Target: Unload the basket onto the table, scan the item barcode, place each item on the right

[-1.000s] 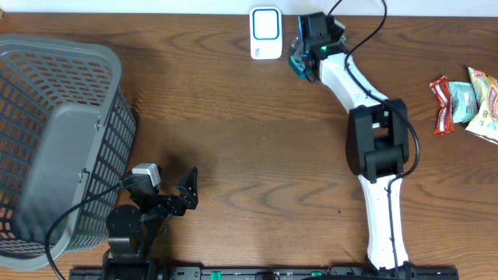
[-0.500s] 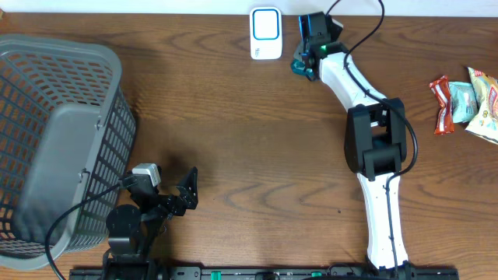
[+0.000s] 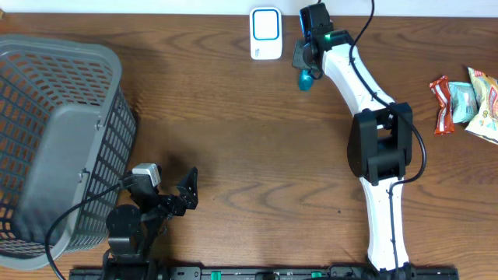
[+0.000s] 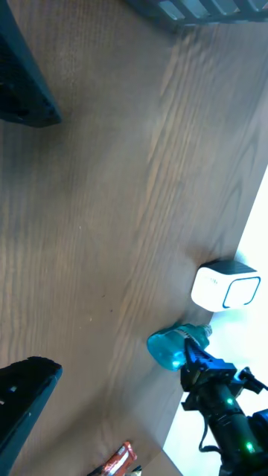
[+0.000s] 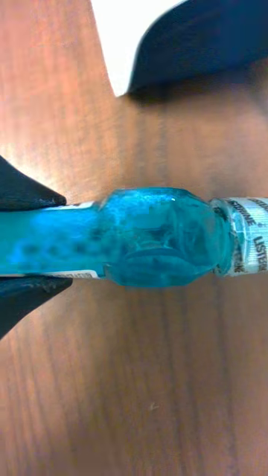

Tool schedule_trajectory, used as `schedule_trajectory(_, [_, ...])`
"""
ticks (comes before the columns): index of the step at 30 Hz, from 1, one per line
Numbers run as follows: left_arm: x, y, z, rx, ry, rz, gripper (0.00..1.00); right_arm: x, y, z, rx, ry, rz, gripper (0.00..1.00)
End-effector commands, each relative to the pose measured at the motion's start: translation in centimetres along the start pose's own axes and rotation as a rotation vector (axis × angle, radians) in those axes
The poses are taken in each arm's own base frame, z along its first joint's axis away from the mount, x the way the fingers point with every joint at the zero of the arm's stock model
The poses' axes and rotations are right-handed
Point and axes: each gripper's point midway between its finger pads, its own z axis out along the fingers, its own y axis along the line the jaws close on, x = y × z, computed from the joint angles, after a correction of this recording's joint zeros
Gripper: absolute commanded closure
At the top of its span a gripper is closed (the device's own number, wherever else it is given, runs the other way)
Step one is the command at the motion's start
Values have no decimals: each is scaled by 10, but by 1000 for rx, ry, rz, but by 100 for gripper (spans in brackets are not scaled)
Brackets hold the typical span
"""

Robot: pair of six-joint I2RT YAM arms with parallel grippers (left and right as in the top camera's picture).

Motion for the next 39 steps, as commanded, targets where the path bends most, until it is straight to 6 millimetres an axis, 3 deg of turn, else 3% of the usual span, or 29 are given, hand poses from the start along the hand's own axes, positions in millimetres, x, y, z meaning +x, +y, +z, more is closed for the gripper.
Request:
schedule_trajectory(1, [-2, -1, -1, 7, -6, -1, 2, 119, -31, 73, 128, 349, -184, 91])
schedule_trajectory(7, [-2, -1, -1, 7, -6, -1, 2, 120, -31, 67, 248, 314, -277, 83])
schedule_trajectory(9, [-2, -1, -1, 7, -6, -1, 2, 118, -30, 64, 320, 268, -253, 76])
schedule_trajectory(12, [-2, -1, -1, 7, -6, -1, 2, 119, -16, 61, 341, 231, -268, 66])
schedule_trajectory(15, [-2, -1, -1, 7, -6, -1, 2, 124, 0, 61, 325, 214, -286, 62])
schedule_trajectory(20, [-2, -1, -1, 7, -6, -1, 2, 137, 11, 56, 338, 220, -233, 78])
schedule_trajectory(24, [-2, -2, -1, 7, -6, -1, 2, 145, 8, 55, 357, 243, -213, 96])
schedule_trajectory(26, [-2, -1, -1, 7, -6, -1, 2, 146, 3, 53, 387, 239, -200, 99])
schedule_trajectory(29, [-2, -1, -1, 7, -6, -1, 2, 132, -13, 44, 505, 157, -165, 99])
schedule_trajectory(33, [-2, -1, -1, 7, -6, -1, 2, 100, -27, 15, 654, 5, -144, 99])
schedule_trajectory(39, [-2, -1, -1, 7, -6, -1, 2, 64, -16, -32, 670, -138, -73, 99])
